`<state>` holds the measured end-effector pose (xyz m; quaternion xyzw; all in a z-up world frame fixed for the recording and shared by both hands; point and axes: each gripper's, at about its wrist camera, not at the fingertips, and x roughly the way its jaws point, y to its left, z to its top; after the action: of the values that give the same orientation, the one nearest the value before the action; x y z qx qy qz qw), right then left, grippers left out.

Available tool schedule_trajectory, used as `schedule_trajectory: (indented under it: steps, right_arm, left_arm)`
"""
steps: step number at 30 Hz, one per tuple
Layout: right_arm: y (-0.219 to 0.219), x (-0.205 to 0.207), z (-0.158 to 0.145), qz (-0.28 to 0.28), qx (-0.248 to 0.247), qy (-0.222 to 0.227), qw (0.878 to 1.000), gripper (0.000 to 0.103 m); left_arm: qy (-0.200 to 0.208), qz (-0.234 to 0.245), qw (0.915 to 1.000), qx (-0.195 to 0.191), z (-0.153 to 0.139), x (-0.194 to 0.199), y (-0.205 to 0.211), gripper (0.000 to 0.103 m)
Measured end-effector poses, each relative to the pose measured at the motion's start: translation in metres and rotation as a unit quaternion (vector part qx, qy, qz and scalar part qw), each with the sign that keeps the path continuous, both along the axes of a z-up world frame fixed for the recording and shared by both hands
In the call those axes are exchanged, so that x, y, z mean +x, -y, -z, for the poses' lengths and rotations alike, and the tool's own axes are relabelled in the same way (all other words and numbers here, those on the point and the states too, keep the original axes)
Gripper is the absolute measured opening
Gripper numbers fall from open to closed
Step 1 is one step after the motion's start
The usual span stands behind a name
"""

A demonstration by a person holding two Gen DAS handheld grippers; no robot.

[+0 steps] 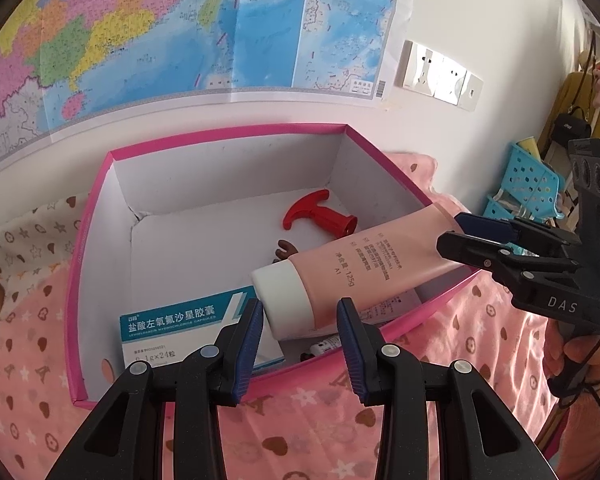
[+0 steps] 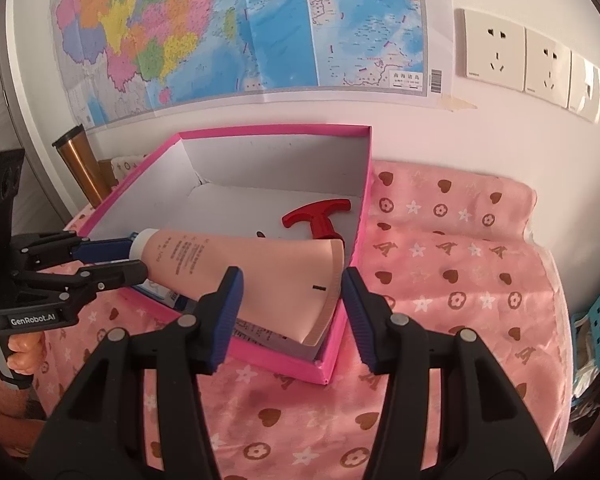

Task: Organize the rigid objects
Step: 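Lower the peach tube into the magenta box and open the right tool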

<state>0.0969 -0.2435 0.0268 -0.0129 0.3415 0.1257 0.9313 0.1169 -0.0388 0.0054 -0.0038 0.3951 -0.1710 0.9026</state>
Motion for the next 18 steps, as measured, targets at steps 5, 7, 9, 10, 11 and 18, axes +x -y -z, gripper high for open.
schedule_trajectory:
  steps: [5, 7, 9, 10, 11, 18]
  right_arm:
    - [-0.006, 0.0, 0.001, 0.002, -0.021, 0.009, 1.0, 0.056]
    - [-0.007, -0.003, 0.001, 0.002, -0.015, 0.018, 1.0, 0.056]
    - [-0.008, -0.005, 0.0, 0.001, -0.013, 0.026, 1.0, 0.057]
    - [-0.008, -0.007, 0.0, 0.0, -0.012, 0.026, 1.0, 0.058]
    - [-0.009, -0.009, 0.0, -0.002, -0.008, 0.025, 1.0, 0.058]
    - [-0.024, -0.046, 0.0, -0.025, 0.008, 0.051, 0.998, 0.075]
  left_arm:
    - [-0.004, -0.006, 1.0, -0.004, 0.001, 0.003, -0.002, 0.041]
    - [-0.001, -0.007, 1.0, -0.003, 0.001, 0.001, -0.001, 0.046]
    - [0.007, -0.009, 0.9999, -0.001, -0.001, -0.002, -0.002, 0.058]
    - [0.015, -0.01, 0.9998, -0.001, -0.003, -0.006, -0.002, 0.061]
    - [0.02, -0.01, 0.9997, -0.001, -0.004, -0.009, -0.002, 0.065]
    - [0.088, -0.017, 0.996, 0.003, -0.019, -0.056, -0.008, 0.093]
